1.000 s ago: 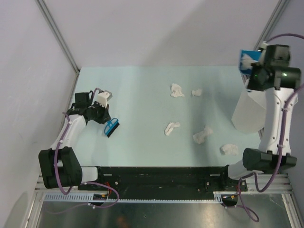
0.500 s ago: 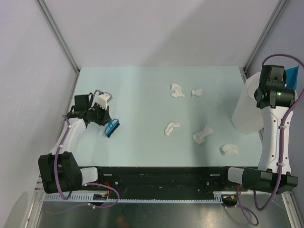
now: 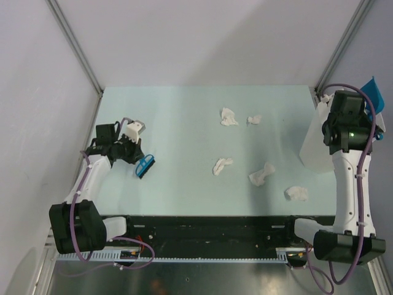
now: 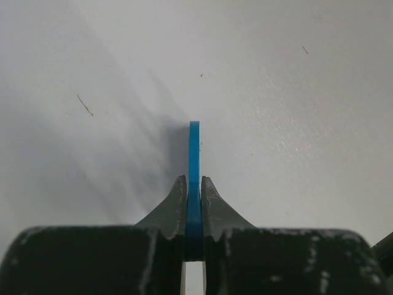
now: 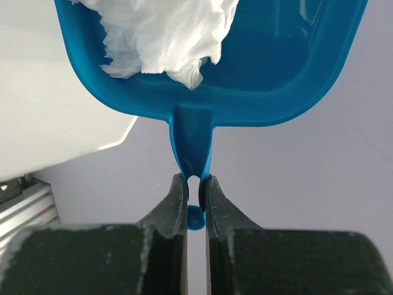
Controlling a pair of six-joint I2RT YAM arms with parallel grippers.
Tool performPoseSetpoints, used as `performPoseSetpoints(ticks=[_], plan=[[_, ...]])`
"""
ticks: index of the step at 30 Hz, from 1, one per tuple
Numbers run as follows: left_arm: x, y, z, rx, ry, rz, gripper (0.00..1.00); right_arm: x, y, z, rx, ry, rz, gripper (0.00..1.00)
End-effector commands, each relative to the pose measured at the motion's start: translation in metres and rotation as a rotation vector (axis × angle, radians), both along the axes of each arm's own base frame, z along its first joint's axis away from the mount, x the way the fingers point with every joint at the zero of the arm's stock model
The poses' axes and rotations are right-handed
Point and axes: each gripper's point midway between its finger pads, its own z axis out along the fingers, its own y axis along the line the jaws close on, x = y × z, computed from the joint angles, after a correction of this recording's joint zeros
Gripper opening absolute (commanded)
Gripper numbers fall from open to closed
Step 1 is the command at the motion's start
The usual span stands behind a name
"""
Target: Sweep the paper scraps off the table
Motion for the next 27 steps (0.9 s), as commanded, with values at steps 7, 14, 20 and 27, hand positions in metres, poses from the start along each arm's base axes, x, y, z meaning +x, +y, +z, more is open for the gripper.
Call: performPoseSetpoints(ticks=[7,14,20,27], plan=[[-0.007,-0.009,0.007,-0.033,-0.020,-0.046,0.00,0.018,0.000,0.005,-0.091,0.076,0.046,0.00],[-0.006,-0.009,0.008,-0.033,-0.022,-0.048,0.00,0.016,0.018,0.000,-0.101,0.115,0.128,0.00],[-0.008,-0.011,0.011,-0.037,-0.038,-0.057,0.00,0.000,0.022,-0.025,-0.149,0.220,0.218,0.00],[-0.010,-0.011,0.009,-0.033,-0.037,-0.059,0.00,-0.003,0.002,0.013,-0.277,0.107,0.080,0.00]])
